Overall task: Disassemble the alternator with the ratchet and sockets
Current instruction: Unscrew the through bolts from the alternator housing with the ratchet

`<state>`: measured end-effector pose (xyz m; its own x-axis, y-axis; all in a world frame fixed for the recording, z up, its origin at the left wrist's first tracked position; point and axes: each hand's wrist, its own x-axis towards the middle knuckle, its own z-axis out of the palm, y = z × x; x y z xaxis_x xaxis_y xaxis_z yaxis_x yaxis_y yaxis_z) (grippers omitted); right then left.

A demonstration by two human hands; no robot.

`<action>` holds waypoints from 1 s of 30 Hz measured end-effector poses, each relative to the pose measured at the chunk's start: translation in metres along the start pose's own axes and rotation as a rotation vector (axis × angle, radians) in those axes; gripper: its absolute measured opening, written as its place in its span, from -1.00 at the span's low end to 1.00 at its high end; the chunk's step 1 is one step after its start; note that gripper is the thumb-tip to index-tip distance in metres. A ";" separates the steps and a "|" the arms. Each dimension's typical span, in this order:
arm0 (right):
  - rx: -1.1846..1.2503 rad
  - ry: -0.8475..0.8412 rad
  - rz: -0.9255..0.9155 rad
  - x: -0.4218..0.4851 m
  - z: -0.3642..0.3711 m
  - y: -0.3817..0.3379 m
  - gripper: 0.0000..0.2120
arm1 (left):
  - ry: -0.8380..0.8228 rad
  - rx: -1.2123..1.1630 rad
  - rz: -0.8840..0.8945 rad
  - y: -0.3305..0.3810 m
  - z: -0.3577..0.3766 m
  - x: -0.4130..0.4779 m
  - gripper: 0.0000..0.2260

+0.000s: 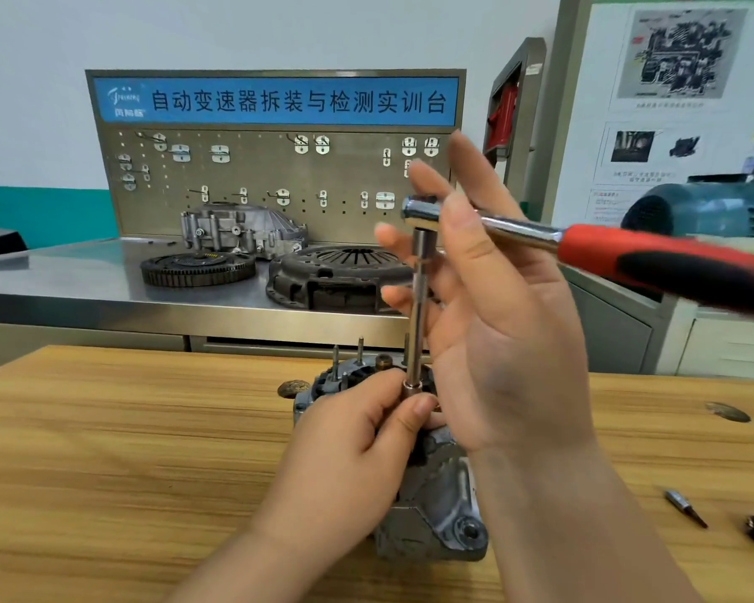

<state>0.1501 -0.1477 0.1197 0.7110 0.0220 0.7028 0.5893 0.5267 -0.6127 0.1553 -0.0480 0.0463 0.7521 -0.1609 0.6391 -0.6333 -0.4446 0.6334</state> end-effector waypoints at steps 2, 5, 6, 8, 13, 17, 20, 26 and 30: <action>-0.011 -0.014 -0.003 0.001 -0.001 0.000 -0.74 | 0.016 0.009 -0.005 0.000 0.000 0.000 -0.68; 0.116 -0.038 0.076 0.001 -0.001 0.000 -0.74 | 0.004 -0.028 0.048 0.000 -0.001 -0.001 -0.77; 0.124 -0.044 0.107 0.001 -0.002 0.000 -0.68 | -0.015 -0.051 0.067 0.001 -0.002 -0.001 -0.82; 0.119 -0.049 0.164 0.001 -0.003 0.000 -0.56 | -0.041 -0.061 0.081 0.001 -0.003 -0.002 -0.87; 0.061 -0.022 0.086 -0.001 0.001 0.000 -0.74 | -0.014 -0.032 0.060 -0.003 -0.001 -0.001 -0.82; 0.029 -0.020 0.026 0.000 0.000 -0.002 -0.71 | -0.005 -0.017 0.036 0.000 0.002 0.000 -0.74; 0.106 -0.024 0.074 0.001 -0.002 -0.003 -0.73 | -0.002 -0.006 0.079 0.002 0.000 -0.001 -0.77; 0.152 -0.058 0.217 0.002 -0.004 -0.003 -0.57 | 0.004 0.045 0.096 -0.003 0.004 -0.004 -0.74; 0.115 -0.048 0.089 0.000 -0.001 -0.002 -0.77 | 0.051 0.022 0.063 -0.003 0.007 -0.002 -0.84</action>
<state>0.1499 -0.1495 0.1206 0.7378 0.1118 0.6657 0.4752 0.6144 -0.6299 0.1567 -0.0522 0.0398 0.7002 -0.1441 0.6993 -0.6746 -0.4543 0.5818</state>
